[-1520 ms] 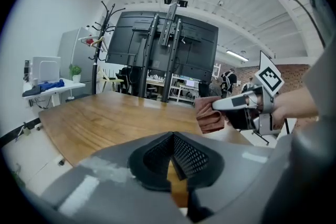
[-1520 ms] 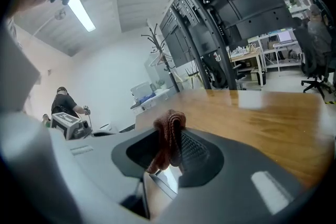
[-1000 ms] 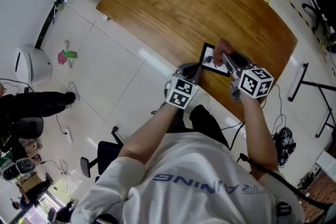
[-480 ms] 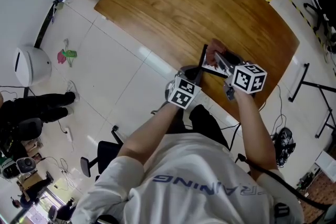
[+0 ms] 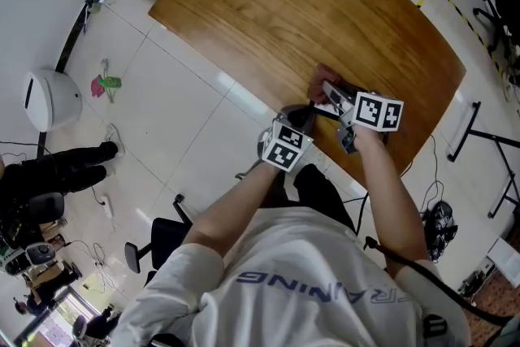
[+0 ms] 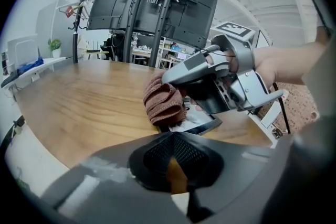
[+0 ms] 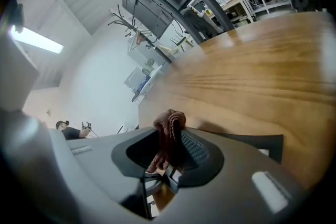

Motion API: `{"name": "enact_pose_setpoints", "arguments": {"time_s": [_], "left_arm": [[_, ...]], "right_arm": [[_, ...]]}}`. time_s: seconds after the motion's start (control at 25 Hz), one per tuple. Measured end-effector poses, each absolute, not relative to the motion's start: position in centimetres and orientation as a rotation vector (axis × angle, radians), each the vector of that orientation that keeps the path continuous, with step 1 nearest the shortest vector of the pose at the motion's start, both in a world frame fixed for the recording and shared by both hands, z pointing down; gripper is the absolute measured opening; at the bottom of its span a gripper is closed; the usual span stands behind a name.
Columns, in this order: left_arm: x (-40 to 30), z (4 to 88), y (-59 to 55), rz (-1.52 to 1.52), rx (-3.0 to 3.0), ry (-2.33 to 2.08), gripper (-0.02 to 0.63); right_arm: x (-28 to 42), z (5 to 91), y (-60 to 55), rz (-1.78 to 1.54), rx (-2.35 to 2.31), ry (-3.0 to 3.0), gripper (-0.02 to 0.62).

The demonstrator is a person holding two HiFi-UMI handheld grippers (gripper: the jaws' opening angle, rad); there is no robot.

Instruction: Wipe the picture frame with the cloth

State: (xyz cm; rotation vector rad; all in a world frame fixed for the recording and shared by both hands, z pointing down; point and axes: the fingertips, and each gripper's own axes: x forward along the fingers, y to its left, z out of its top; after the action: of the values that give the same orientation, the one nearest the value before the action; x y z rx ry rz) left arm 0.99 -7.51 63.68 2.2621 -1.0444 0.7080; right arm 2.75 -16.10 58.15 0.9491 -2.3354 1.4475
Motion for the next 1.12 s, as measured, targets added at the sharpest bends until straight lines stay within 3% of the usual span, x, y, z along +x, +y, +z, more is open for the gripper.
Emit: {"name": "enact_pose_setpoints", "arguments": {"time_s": [1.12], "left_arm": [[0.4,62.8,-8.3,0.702,2.251,-1.078,0.003]], "right_arm": [[10.0,58.7,-15.7,1.464,1.065,-2.258,0.115]]}}
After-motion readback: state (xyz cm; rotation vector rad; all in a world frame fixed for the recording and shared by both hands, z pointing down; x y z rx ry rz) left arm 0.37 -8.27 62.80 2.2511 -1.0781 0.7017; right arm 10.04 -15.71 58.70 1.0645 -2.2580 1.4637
